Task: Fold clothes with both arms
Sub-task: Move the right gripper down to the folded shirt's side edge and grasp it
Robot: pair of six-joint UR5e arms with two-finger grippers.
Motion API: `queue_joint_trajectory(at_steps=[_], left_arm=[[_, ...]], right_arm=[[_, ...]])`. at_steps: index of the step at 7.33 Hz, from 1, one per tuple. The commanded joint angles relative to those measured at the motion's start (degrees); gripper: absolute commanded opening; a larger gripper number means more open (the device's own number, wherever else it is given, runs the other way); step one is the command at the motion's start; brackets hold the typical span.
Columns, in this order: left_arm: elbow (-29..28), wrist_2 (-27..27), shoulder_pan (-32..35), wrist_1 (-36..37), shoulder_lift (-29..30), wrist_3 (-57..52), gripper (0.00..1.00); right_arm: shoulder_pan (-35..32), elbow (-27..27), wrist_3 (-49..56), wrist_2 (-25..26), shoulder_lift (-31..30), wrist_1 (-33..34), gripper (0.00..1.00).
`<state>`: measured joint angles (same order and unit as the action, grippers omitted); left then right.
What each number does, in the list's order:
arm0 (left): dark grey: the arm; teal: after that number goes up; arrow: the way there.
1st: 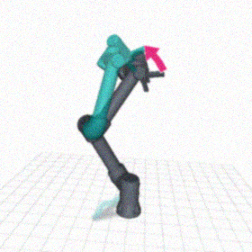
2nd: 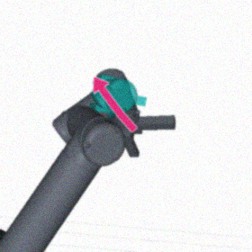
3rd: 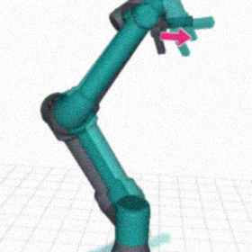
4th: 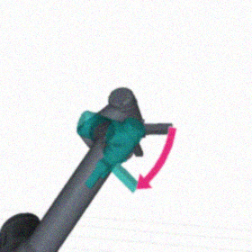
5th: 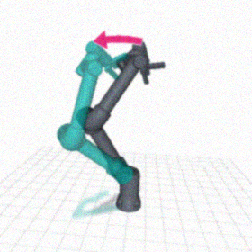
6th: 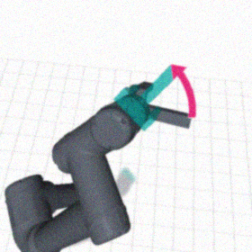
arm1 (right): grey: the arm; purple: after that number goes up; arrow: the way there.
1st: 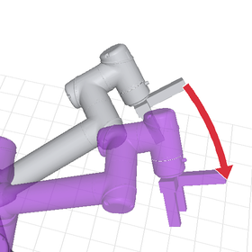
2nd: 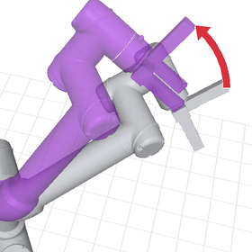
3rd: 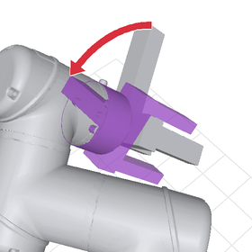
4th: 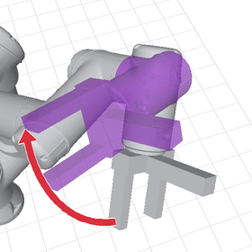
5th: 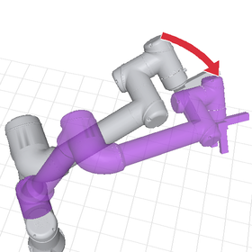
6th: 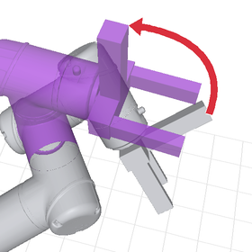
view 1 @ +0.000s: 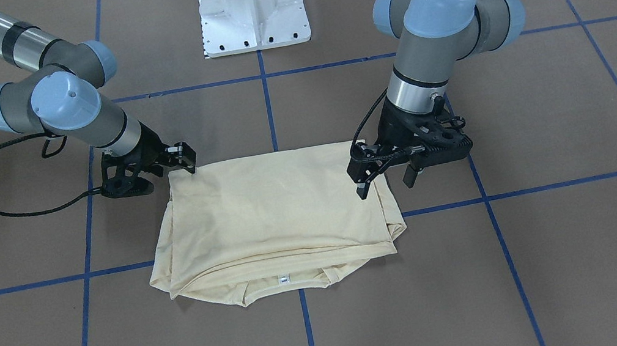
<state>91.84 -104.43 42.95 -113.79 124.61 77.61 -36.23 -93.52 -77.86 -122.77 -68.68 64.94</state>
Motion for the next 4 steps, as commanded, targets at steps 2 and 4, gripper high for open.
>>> queue_joint_trajectory(at_steps=[2,4], left_arm=[[0.0,0.1,-0.06,-0.03,-0.33,0.0,0.99],[-0.08,0.19,-0.06,-0.03,-0.42,0.0,0.99]], right_arm=[[-0.07,-0.09,0.08,-0.02,-0.05,0.01,0.0],[-0.59,-0.35,0.25,-0.1,-0.4,0.01,0.0]])
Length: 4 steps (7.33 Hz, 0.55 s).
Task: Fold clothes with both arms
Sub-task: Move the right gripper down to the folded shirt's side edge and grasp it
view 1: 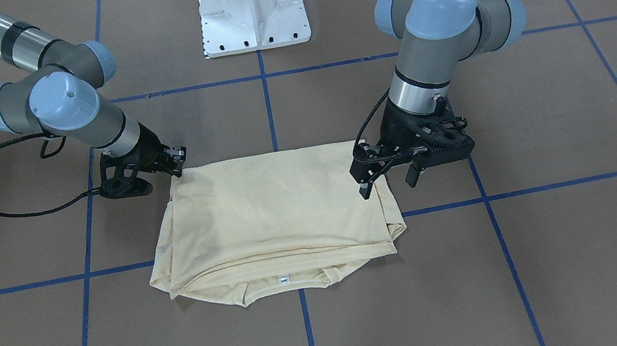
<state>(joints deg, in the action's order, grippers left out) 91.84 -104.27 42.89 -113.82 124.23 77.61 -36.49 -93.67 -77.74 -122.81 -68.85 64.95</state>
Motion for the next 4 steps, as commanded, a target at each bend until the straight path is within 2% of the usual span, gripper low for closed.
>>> queue_joint_trajectory(at_steps=[1,3,4], left_arm=[[-0.08,0.04,0.0,0.0,-0.04,0.0,0.99],[0.01,0.12,0.0,0.09,-0.04,0.0,0.99],[0.01,0.12,0.0,0.09,-0.04,0.0,0.99]], right_arm=[[-0.42,-2.29,0.22,-0.5,-0.31,0.09,0.0],[0.19,-9.04,0.22,-1.03,-5.82,2.61,0.0],[1.15,-13.08,0.22,-1.03,-7.42,7.16,0.0]])
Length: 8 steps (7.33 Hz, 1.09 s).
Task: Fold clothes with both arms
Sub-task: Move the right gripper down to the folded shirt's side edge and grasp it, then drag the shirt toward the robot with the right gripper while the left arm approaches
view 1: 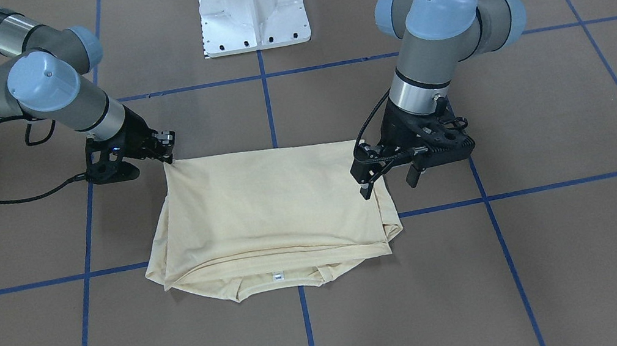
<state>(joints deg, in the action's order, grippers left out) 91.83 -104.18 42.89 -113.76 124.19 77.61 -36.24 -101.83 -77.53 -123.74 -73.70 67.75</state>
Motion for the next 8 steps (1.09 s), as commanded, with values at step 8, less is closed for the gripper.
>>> queue_joint_trajectory(at_steps=[8], left_arm=[[1.42,0.29,-0.09,0.03,-1.85,0.0,0.99]], right_arm=[[17.51,-23.24,-4.91,-7.65,-7.87,30.06,0.1]])
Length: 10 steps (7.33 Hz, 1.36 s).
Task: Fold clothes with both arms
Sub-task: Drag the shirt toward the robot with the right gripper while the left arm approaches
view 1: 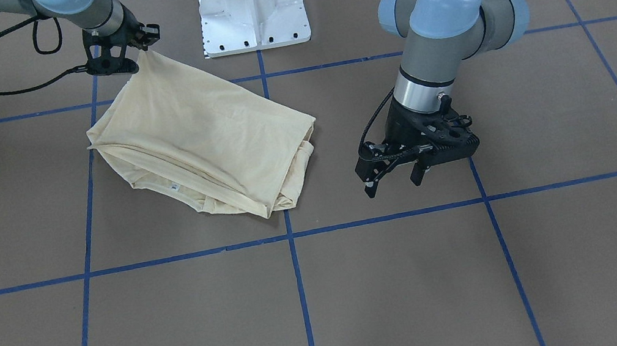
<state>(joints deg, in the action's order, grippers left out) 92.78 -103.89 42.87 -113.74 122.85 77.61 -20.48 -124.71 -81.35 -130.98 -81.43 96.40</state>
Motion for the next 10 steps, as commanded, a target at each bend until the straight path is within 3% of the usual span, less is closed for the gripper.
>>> queue_joint_trajectory(at_steps=[1,3,5,6,8,10], left_arm=[[0.56,0.0,-0.15,-0.08,-0.51,0.0,0.99],[4.75,-0.61,-2.42,0.0,-2.42,0.35,0.99],[10.3,-0.26,-9.87,-0.17,-5.17,9.44,0.99],[10.23,0.18,-14.09,-0.52,-4.99,13.93,0.99],[9.53,6.39,-22.35,-0.87,-4.03,15.91,0.99],[8.91,6.42,-23.53,-0.87,-3.59,15.65,0.99]], right_arm=[[1.76,-0.62,-1.18,-0.33,-0.05,2.46,0.99],[-1.99,-0.19,-0.05,0.2,0.83,1.86,1.0],[-9.89,-0.01,4.67,0.55,5.12,1.86,1.0],[-12.36,0.77,6.36,1.51,7.14,1.86,1.0],[-14.58,3.84,6.29,6.41,11.27,1.77,1.0],[-14.85,4.21,6.47,8.72,11.91,1.77,1.0]])
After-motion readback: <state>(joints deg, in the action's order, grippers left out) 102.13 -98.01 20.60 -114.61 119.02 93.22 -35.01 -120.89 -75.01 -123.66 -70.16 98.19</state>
